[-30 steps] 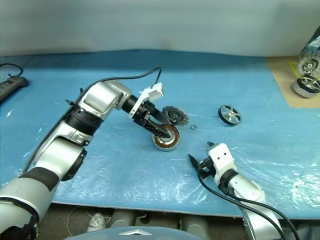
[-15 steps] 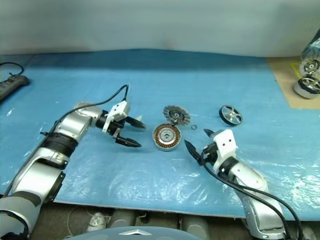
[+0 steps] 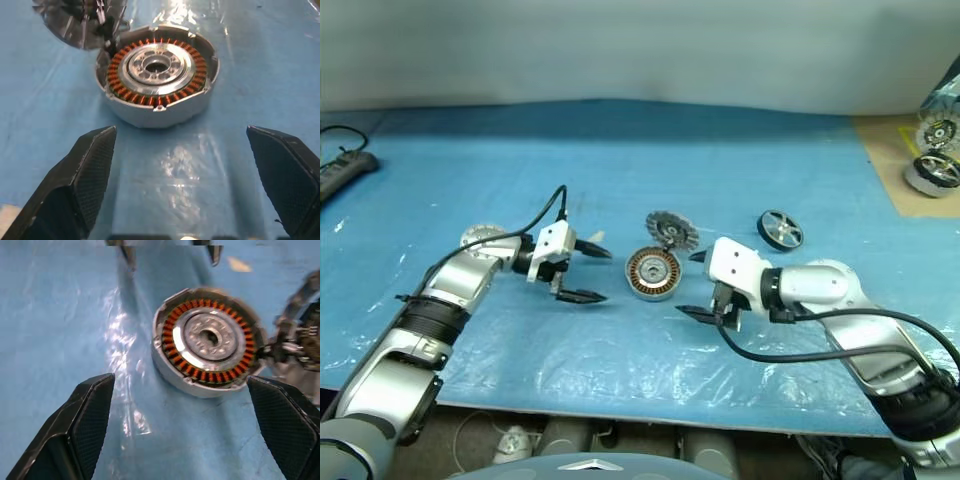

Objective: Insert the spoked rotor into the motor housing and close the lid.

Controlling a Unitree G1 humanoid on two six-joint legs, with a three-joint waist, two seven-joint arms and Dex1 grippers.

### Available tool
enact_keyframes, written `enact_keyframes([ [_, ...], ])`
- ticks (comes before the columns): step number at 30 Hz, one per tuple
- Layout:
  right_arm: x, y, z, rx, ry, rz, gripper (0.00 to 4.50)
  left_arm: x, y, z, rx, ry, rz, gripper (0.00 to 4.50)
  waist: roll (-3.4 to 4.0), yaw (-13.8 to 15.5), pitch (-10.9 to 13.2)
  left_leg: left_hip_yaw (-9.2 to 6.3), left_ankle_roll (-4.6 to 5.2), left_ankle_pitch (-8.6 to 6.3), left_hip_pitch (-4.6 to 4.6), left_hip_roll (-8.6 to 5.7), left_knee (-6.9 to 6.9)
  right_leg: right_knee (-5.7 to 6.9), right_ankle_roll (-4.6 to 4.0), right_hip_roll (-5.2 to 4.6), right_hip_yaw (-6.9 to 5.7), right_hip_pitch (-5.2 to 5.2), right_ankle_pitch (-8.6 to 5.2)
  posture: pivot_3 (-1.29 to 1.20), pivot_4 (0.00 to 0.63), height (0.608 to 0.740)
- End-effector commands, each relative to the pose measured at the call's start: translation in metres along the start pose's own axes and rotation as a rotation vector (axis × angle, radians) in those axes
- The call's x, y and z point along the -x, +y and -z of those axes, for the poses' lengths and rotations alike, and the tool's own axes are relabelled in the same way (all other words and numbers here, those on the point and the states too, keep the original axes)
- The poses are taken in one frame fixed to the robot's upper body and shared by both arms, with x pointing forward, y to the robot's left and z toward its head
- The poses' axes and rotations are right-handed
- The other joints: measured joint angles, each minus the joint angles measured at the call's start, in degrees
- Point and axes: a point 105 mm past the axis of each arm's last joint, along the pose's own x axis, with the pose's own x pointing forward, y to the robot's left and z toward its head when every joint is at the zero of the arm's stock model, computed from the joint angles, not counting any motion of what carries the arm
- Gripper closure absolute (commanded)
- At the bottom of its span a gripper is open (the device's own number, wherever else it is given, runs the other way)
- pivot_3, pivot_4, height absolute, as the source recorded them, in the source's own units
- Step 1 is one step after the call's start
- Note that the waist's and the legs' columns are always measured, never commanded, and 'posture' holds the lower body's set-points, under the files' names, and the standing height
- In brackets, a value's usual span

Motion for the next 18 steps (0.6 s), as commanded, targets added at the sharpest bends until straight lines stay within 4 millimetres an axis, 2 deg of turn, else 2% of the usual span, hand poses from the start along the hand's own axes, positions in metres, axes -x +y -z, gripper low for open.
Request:
enact_keyframes([
  [1,-0.01,0.0,0.006,0.163,0.073,-0.078,0.0,0.002,0.0,-0.012,-0.07,-0.096,-0.085,0.02,-0.01,-0.2,0.0,0.01,0.03,-0.02,-0.03,0.0,0.05,0.08,0.0,0.0,0.0,-0.06,0.0,0.0,0.15,0.74],
  [4,-0.017,-0.005,0.005,0.223,0.088,-0.096,0.0,0.002,-0.008,-0.007,-0.037,-0.115,-0.1,0.02,-0.01,-0.2,0.0,0.0,0.04,-0.02,-0.53,0.05,0.46,0.72,-0.06,-0.01,0.0,-0.63,-0.03,0.0,0.15,0.74],
  [6,-0.019,-0.008,0.007,0.263,0.11,-0.114,0.0,0.001,-0.016,0.001,-0.011,-0.103,-0.098,0.02,-0.01,-0.4,0.0,0.0,0.04,-0.02,-0.49,0.12,0.62,0.88,-0.1,0.01,-0.01,-0.61,-0.05,0.0,0.15,0.74],
  [9,-0.019,-0.023,0.008,0.347,0.146,-0.086,0.0,0.0,-0.021,0.012,0.029,-0.081,-0.132,0.02,0.0,-0.6,0.0,0.01,0.02,-0.01,-0.33,0.15,0.79,0.91,-0.41,0.01,0.0,-0.45,-0.16,0.0,0.15,0.74],
  [13,-0.016,-0.022,-0.013,0.373,0.102,-0.127,0.0,-0.002,-0.022,0.006,0.059,-0.103,-0.149,0.02,-0.01,-0.2,0.0,0.04,0.14,0.15,-0.35,0.19,0.92,0.91,-0.53,0.01,0.01,-0.38,-0.06,0.0,0.15,0.74],
  [18,-0.019,-0.024,-0.021,0.448,0.119,-0.171,0.0,-0.001,-0.015,0.004,0.036,-0.085,-0.167,0.02,-0.01,0.0,0.0,0.06,0.29,0.3,-0.35,0.19,0.97,0.93,-0.54,0.0,0.01,-0.34,0.08,0.0,0.15,0.74],
])
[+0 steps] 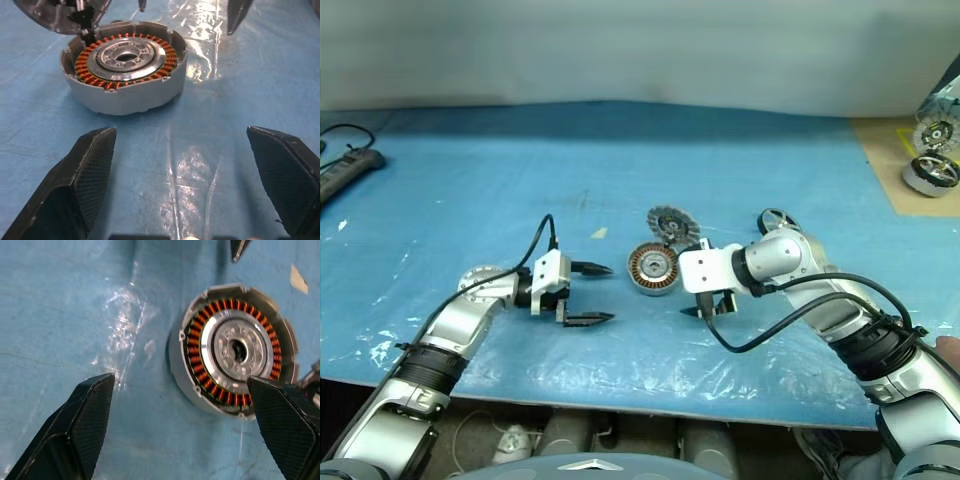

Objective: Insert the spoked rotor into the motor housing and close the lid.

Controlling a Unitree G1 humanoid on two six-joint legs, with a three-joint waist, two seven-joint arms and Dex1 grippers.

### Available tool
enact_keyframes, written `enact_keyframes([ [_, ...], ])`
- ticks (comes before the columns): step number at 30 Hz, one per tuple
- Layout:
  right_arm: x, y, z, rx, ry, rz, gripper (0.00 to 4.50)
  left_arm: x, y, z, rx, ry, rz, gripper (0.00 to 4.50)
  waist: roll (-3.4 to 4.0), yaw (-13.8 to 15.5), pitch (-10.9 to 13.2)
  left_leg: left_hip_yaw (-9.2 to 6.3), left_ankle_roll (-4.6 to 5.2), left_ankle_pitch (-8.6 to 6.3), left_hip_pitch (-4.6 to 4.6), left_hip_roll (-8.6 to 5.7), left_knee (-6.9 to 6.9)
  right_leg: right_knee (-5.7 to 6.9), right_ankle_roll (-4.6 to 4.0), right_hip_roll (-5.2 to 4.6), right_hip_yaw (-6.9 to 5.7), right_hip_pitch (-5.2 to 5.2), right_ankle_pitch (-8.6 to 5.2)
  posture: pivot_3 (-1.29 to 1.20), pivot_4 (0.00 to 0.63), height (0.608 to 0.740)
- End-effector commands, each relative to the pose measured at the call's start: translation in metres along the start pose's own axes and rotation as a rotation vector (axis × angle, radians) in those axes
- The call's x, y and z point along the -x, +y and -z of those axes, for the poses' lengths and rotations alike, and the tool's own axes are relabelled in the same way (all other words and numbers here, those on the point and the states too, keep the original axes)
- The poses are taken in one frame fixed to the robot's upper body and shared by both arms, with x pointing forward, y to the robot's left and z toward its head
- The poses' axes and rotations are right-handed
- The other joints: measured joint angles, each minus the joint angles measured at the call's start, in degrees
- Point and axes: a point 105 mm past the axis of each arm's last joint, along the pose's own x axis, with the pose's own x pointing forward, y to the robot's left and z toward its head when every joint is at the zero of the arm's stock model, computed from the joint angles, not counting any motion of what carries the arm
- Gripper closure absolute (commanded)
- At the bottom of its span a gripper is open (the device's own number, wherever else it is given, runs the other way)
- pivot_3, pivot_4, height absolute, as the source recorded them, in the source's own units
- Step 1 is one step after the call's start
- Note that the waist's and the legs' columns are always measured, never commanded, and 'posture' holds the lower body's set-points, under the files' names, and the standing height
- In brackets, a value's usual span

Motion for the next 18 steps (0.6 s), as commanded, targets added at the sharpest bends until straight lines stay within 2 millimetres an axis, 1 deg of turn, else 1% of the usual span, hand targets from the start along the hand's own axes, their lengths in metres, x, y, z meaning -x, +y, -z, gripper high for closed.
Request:
enact_keyframes([
  [1,-0.001,-0.011,-0.009,0.068,-0.01,0.003,0.0,0.003,0.009,-0.012,-0.063,-0.017,-0.026,0.02,0.0,-0.1,0.0,0.0,0.0,0.01,0.01,0.0,0.0,0.0,0.0,0.0,0.0,0.0,0.02,0.0,0.15,0.74],
  [5,-0.015,-0.018,0.005,0.121,0.039,-0.003,0.0,0.003,0.014,-0.012,-0.066,-0.016,-0.031,0.02,0.0,-0.2,0.0,0.03,-0.06,0.07,0.02,0.01,0.0,0.1,-0.01,0.0,0.0,-0.06,0.03,0.0,0.15,0.74],
  [7,-0.02,-0.021,0.01,0.126,0.05,-0.002,0.0,0.0,0.012,-0.013,-0.089,-0.012,-0.013,0.02,0.0,-0.2,0.0,0.03,-0.07,0.07,0.0,0.02,0.0,0.12,-0.02,0.0,0.01,-0.09,0.03,0.0,0.15,0.74],
  [10,-0.024,-0.023,0.012,0.111,0.035,-0.008,0.0,0.0,0.012,-0.016,-0.081,-0.024,-0.012,0.02,0.0,-0.3,0.0,0.07,-0.06,0.07,-0.08,0.01,0.0,0.11,-0.01,0.0,0.02,-0.15,0.03,0.0,0.15,0.74],
  [13,-0.026,-0.026,0.016,0.166,0.064,0.004,0.0,0.003,0.012,-0.016,-0.071,-0.027,-0.021,0.02,0.0,-0.2,0.0,0.07,-0.05,0.08,-0.06,0.02,0.0,0.16,-0.02,0.0,0.01,-0.16,0.03,0.0,0.15,0.74],
  [15,-0.026,-0.027,0.014,0.192,0.066,-0.001,0.0,0.006,0.01,-0.013,-0.059,-0.024,-0.027,0.02,0.0,-0.2,0.0,0.07,-0.04,0.09,-0.06,0.02,0.03,0.2,-0.02,0.0,0.02,-0.16,0.03,0.0,0.15,0.74],
  [18,-0.028,-0.029,0.005,0.238,0.053,-0.012,0.0,0.011,0.007,-0.007,-0.059,-0.014,-0.042,0.02,0.0,-0.4,0.0,0.07,-0.03,0.1,-0.02,0.03,0.05,0.27,-0.02,0.0,0.02,-0.16,0.03,0.0,0.15,0.74],
])
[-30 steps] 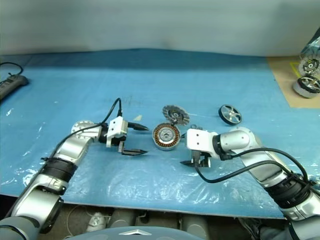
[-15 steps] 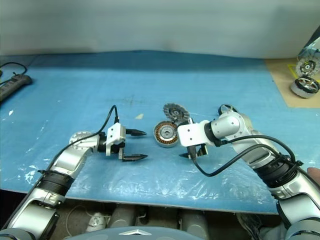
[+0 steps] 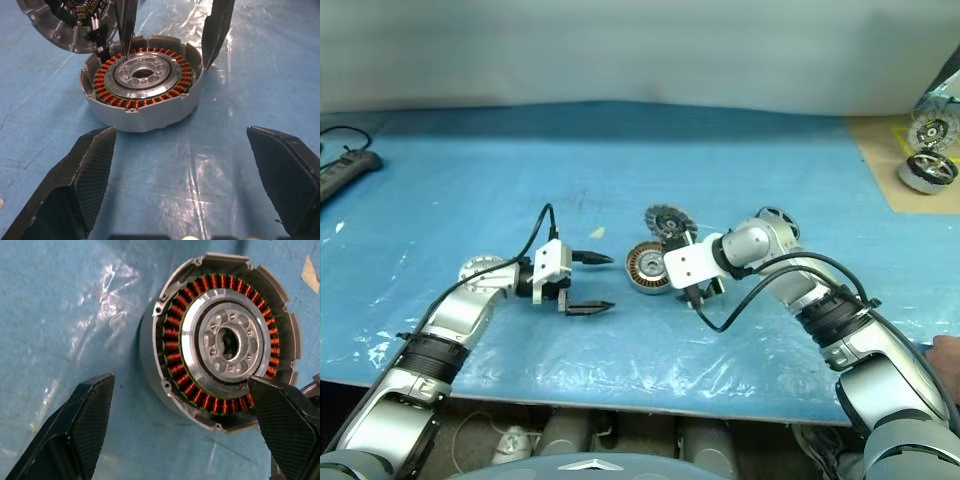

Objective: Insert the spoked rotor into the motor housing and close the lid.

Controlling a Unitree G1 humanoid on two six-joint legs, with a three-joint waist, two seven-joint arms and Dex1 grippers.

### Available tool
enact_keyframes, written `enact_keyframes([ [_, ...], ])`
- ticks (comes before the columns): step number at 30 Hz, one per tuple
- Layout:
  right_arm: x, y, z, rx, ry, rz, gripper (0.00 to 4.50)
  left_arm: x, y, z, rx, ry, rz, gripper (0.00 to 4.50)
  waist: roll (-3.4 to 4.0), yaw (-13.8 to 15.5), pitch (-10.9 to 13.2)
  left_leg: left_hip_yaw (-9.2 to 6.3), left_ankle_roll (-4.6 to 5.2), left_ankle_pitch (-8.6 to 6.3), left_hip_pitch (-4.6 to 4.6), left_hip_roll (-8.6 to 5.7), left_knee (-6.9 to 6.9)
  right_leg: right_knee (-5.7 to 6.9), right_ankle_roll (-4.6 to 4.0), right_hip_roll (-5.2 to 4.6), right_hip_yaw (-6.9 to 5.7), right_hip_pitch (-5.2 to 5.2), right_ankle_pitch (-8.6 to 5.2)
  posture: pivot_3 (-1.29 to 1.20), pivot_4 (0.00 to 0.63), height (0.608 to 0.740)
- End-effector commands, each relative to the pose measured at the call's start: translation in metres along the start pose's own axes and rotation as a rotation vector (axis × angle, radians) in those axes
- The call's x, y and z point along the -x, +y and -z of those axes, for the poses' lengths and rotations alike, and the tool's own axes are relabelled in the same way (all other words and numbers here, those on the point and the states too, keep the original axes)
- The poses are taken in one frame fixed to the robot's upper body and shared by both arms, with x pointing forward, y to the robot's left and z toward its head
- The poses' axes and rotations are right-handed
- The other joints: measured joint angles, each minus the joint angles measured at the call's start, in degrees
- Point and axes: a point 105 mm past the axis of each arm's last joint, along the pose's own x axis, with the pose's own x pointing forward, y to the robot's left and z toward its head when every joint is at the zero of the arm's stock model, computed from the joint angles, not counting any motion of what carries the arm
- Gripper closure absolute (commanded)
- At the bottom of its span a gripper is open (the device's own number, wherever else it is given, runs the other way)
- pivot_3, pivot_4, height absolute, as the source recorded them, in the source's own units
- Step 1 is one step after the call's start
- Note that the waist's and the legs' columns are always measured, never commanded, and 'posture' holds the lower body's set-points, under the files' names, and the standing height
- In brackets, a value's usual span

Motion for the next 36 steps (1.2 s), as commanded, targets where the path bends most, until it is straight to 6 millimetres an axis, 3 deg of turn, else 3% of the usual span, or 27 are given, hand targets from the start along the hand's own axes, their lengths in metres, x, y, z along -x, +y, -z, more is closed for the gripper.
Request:
enact_keyframes([
  [1,0.002,-0.01,-0.016,0.103,-0.021,0.007,0.0,0.009,0.0,-0.004,-0.021,-0.026,-0.038,0.02,0.0,-0.2,0.0,0.02,0.0,0.0,0.0,0.01,0.0,0.03,0.0,0.0,0.02,-0.03,0.0,0.0,0.15,0.74],
  [9,-0.003,-0.02,-0.029,0.186,-0.043,0.025,0.0,-0.009,-0.012,-0.011,0.057,-0.105,-0.113,0.02,-0.03,0.1,0.0,0.03,-0.02,0.03,-0.03,0.03,0.19,0.29,-0.04,0.0,0.06,-0.08,-0.02,0.0,0.15,0.74],
  [22,-0.011,-0.004,-0.019,0.097,-0.062,-0.049,0.0,-0.007,-0.006,-0.014,0.07,-0.096,-0.167,0.02,-0.05,0.0,0.0,0.03,-0.01,0.1,0.01,0.04,0.27,0.44,-0.05,0.0,0.07,-0.08,-0.02,0.0,0.15,0.74],
  [28,-0.015,-0.001,-0.017,0.081,-0.062,-0.054,0.0,-0.013,-0.014,0.0,0.073,-0.057,-0.192,0.02,-0.05,0.0,0.0,0.03,-0.01,0.1,0.05,0.04,0.27,0.44,-0.05,0.0,0.07,-0.05,-0.02,0.0,0.15,0.74],
  [36,-0.022,0.002,-0.013,0.058,-0.061,-0.051,0.0,-0.029,-0.013,-0.016,0.148,-0.114,-0.294,0.02,-0.07,-0.1,0.0,0.03,-0.01,0.1,0.09,0.05,0.26,0.44,-0.05,0.0,0.08,-0.02,-0.02,0.0,0.15,0.74],
])
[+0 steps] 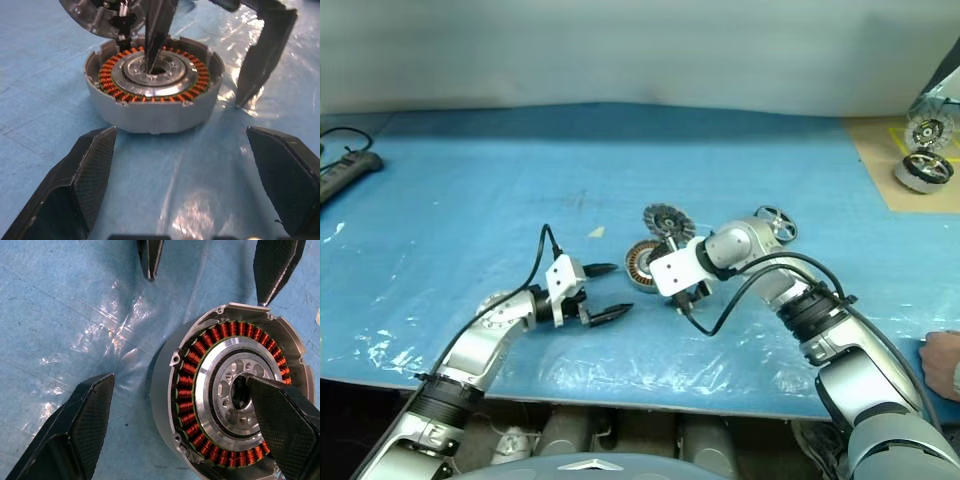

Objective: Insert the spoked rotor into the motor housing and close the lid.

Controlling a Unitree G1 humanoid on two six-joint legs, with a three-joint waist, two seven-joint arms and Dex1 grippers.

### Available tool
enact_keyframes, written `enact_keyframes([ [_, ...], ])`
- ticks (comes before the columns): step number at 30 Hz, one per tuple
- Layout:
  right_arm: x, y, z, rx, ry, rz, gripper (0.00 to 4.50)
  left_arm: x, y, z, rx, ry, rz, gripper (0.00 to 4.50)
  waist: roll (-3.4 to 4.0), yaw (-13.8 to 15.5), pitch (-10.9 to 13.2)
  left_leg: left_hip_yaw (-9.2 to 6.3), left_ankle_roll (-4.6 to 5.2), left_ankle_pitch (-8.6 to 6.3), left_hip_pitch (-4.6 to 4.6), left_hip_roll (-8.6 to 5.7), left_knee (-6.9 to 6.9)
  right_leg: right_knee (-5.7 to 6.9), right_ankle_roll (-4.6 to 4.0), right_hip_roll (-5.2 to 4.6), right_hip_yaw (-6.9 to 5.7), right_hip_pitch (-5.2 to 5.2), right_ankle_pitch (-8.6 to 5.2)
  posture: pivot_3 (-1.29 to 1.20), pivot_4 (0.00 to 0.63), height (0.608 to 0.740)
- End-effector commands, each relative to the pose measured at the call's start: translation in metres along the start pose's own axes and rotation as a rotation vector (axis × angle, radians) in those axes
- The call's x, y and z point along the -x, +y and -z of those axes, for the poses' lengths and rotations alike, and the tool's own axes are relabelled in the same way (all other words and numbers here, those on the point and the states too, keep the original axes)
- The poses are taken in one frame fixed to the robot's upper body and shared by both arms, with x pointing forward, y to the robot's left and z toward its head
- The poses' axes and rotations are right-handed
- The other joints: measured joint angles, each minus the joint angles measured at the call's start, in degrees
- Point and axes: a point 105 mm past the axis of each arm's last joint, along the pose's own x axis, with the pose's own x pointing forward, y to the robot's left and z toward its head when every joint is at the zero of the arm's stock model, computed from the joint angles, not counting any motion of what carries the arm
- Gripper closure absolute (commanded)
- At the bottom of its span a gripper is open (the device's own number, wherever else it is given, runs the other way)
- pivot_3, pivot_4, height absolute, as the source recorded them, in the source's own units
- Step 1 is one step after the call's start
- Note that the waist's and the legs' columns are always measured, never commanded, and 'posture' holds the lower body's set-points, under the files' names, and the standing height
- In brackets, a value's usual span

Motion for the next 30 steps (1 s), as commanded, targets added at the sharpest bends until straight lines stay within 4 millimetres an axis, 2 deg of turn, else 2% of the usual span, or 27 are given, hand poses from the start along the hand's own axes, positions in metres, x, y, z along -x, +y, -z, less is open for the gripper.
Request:
enact_keyframes([
  [1,-0.006,0.005,0.001,-0.01,-0.011,-0.01,0.0,-0.003,-0.001,-0.022,-0.035,-0.036,-0.017,0.02,-0.01,-0.1,0.0,0.0,0.0,0.0,0.02,0.0,0.0,0.0,0.0,0.0,0.0,0.02,0.0,0.0,0.15,0.74],
  [5,-0.008,0.007,0.0,-0.005,-0.017,-0.03,0.91,-0.005,0.009,-0.04,-0.036,-0.054,-0.054,0.0,-0.01,0.0,0.0,0.0,-0.01,0.0,0.09,0.02,-0.01,0.0,0.0,0.01,0.0,0.07,0.0,0.0,0.15,0.74],
  [9,-0.008,0.003,-0.002,0.009,-0.019,-0.029,2.34,-0.005,0.01,-0.051,-0.035,-0.059,-0.061,0.0,-0.03,-0.1,0.0,0.0,-0.01,0.01,0.1,0.02,0.01,-0.01,-0.02,0.01,0.01,0.11,0.01,0.0,0.15,0.74],
  [15,0.0,-0.002,0.001,0.053,0.025,-0.068,2.42,0.001,0.011,-0.056,-0.03,-0.046,-0.052,0.0,-0.02,-0.1,0.0,0.01,-0.02,0.01,0.11,0.02,0.0,0.0,-0.02,0.01,0.01,0.09,0.01,0.0,0.15,0.74],
  [18,0.008,-0.006,0.006,0.089,0.057,-0.091,2.42,0.002,0.007,-0.056,-0.019,-0.032,-0.019,0.0,-0.02,0.1,0.0,0.01,-0.01,0.01,0.08,0.02,0.01,0.0,-0.02,0.01,0.01,0.08,0.01,0.0,0.15,0.74],
  [24,0.022,-0.019,0.017,0.199,0.135,-0.136,2.42,0.001,0.012,-0.051,-0.026,0.006,-0.024,0.0,-0.04,0.2,0.0,0.0,0.01,0.02,-0.11,0.01,0.08,-0.01,-0.02,0.01,0.0,-0.04,0.02,0.0,0.15,0.74],
  [26,0.023,-0.02,0.02,0.248,0.158,-0.155,2.42,-0.001,0.012,-0.054,-0.025,0.002,-0.025,0.0,-0.05,0.1,0.0,0.01,0.01,0.01,-0.14,0.01,0.08,-0.01,-0.02,0.01,0.0,-0.05,0.01,0.0,0.15,0.74],
  [30,0.019,-0.007,0.012,0.351,0.127,-0.213,2.42,-0.002,0.009,-0.055,-0.013,0.005,-0.015,0.0,-0.05,0.1,0.0,0.01,0.03,0.01,-0.2,0.02,0.07,-0.01,-0.03,0.01,0.0,-0.13,0.01,0.0,0.15,0.74],
])
